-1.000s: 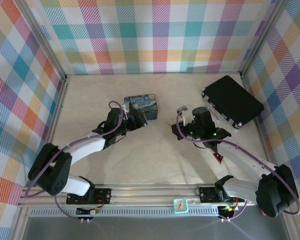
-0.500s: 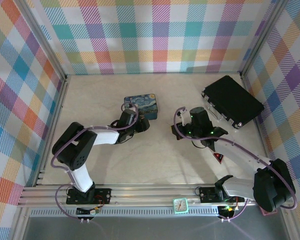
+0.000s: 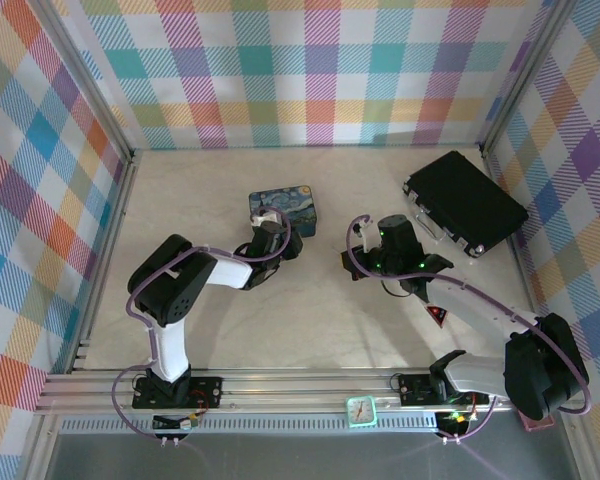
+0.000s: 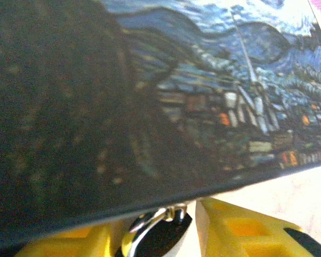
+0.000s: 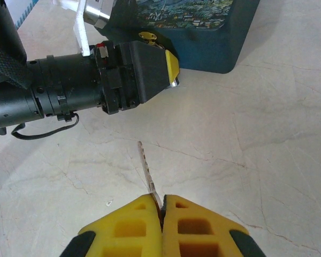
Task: Unlock a padlock with a key
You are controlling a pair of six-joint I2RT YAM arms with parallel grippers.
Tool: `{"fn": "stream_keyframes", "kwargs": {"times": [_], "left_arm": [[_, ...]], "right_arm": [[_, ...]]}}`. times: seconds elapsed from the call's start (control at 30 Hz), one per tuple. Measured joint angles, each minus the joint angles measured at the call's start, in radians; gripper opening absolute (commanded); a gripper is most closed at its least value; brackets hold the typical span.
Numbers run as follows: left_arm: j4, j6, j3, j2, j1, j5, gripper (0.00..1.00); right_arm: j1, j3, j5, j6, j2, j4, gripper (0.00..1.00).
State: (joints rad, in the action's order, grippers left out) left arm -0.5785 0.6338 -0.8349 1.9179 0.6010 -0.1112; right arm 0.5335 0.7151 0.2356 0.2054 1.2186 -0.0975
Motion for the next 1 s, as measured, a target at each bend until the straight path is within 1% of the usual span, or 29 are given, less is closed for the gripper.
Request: {"fn": "stream_keyframes", "kwargs": {"times": [0.07,0.17,0.23,0.3,0.43,0.63,0.8,1.0], "left_arm": [[-0.014,0.006,0.0,0.008,0.0,-0.01,0.27],[-0.049,0.02,0.0,0.021,0.0,0.0,0.16],[-0.058,0.033,0.0,0.021,0.0,0.013,0.07],[-0.066,0.061,0.004,0.021,0.0,0.024,0.0],[-0.102,0.121,0.029,0.014,-0.011,0.073,0.0],[-0.159,0.241,0.089,-0.024,-0.042,0.204,0.0],[-0.259,0.355,0.124,-0.04,-0.072,0.31,0.0],[-0.383,0.463,0.165,-0.045,-0.094,0.402,0.0]], "right_arm": [[0.0,-0.003,0.0,0.002,0.0,0.005,0.0],[0.0,-0.016,0.0,0.018,0.011,0.031,0.0],[0.0,-0.028,0.005,0.035,0.034,0.056,0.0],[0.0,-0.041,0.011,0.07,0.07,0.08,0.0],[-0.002,-0.061,0.04,0.151,0.143,0.138,0.0],[-0.003,-0.087,0.114,0.256,0.227,0.245,0.0],[-0.003,-0.087,0.199,0.325,0.272,0.35,0.0],[-0.007,-0.095,0.28,0.41,0.326,0.467,0.0]]}}
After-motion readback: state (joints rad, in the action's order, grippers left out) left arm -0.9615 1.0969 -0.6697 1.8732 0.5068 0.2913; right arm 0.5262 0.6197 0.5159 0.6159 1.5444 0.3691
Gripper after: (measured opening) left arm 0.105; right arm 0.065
